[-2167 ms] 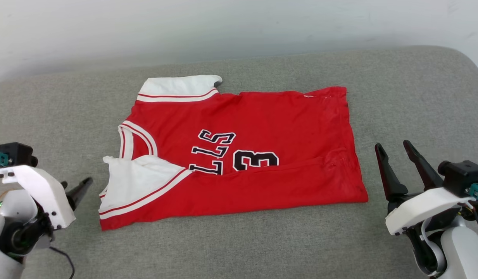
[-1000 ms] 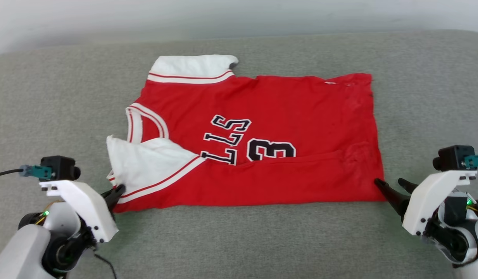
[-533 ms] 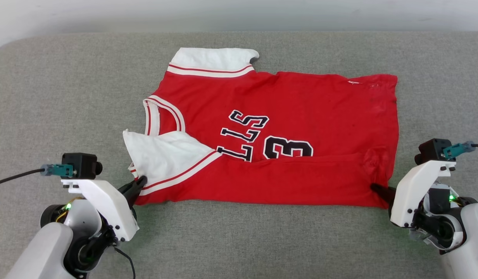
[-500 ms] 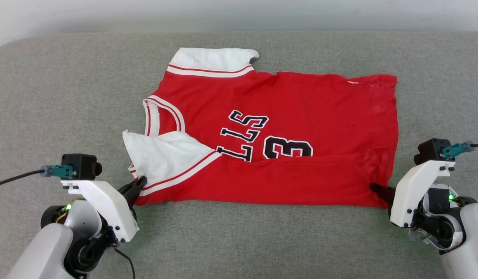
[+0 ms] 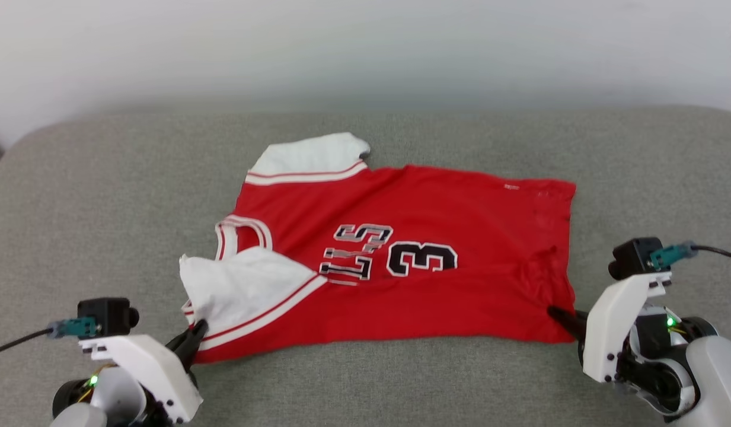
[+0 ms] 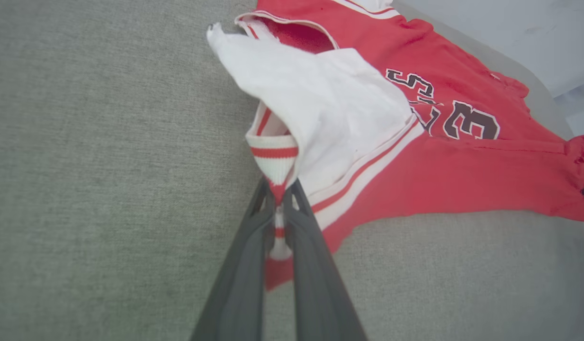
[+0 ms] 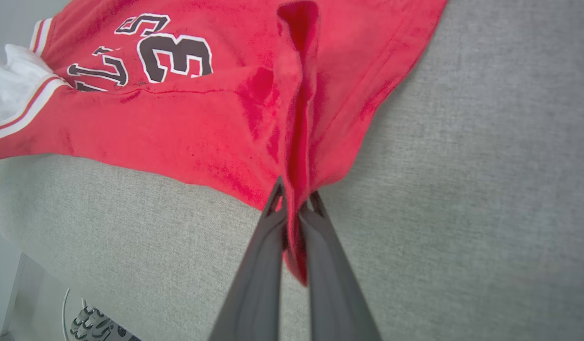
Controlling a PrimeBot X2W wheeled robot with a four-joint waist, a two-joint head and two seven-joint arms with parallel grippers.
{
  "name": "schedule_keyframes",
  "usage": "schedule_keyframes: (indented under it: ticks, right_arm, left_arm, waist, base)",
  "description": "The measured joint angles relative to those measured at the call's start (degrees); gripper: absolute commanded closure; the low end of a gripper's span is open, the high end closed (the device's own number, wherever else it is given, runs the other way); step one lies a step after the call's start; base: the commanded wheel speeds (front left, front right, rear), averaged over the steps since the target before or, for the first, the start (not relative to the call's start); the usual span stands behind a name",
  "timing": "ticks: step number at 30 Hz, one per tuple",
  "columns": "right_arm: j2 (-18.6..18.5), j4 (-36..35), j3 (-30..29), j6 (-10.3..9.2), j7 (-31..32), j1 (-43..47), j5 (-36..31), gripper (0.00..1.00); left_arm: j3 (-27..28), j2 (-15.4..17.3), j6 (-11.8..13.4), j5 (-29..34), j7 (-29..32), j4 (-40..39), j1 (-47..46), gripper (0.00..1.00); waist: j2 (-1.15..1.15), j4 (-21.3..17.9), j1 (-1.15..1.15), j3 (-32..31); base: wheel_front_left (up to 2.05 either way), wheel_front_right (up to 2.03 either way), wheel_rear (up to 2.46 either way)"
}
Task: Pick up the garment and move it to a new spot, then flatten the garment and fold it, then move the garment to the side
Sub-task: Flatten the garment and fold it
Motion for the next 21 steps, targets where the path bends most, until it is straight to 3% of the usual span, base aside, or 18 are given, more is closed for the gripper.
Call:
schedule_keyframes:
  ticks: [8,12,13,14,15,16,21]
  right_arm:
    - [-1.43,-4.8,-1.44,0.0,1.96,8.13,0.7,1.0]
    - [-0.62,-4.76,-3.31,0.01,2.35,11.77,-1.34,1.0]
    - [-0.07,-4.57,-3.67,0.0,2.21,12.32,-1.55,0.71]
    - [0.7,-4.46,-3.82,0.0,1.66,12.95,-1.97,0.12]
    - [2.31,-4.43,-3.56,0.0,0.49,14.08,-2.94,0.0]
    - [2.91,-4.55,-3.43,0.0,-0.62,14.21,-3.38,0.0]
    - [3.78,-6.84,-3.74,0.0,-10.2,14.12,-6.43,0.0]
  left_arm:
    - [2.12,3.19,4.67,-1.32,1.15,-6.41,9.98,1.0]
    - [2.0,2.77,5.35,-2.52,1.82,-6.97,12.24,1.0]
    - [1.94,2.44,5.34,-2.52,1.64,-6.51,12.07,1.0]
    - [1.77,2.09,5.34,-2.67,1.85,-5.82,11.96,1.0]
    - [1.6,1.09,5.27,-3.28,1.81,-4.27,11.65,0.07]
    - [1.56,0.86,5.09,-3.26,1.64,-3.55,11.39,0.0]
    - [3.49,1.02,5.43,-1.63,-2.76,-2.21,8.61,0.0]
  waist:
    - [0.0,-0.1,0.0,-5.45]
    - [0.0,-0.41,-0.01,-5.18]
    - [0.0,-0.47,-0.01,-4.84]
    - [0.0,-0.56,-0.01,-4.56]
    - [0.0,-0.93,-0.01,-4.09]
    - [0.0,-1.23,-0.01,-3.91]
    - [0.0,-2.86,-0.01,-3.4]
  base:
    - [0.0,0.0,0.0]
    - [0.0,0.0,0.0]
    - [0.0,0.0,0.0]
    - [0.0,0.0,0.0]
    - [0.0,0.0,0.0]
    - [0.0,0.0,0.0]
    - [0.0,0.0,0.0]
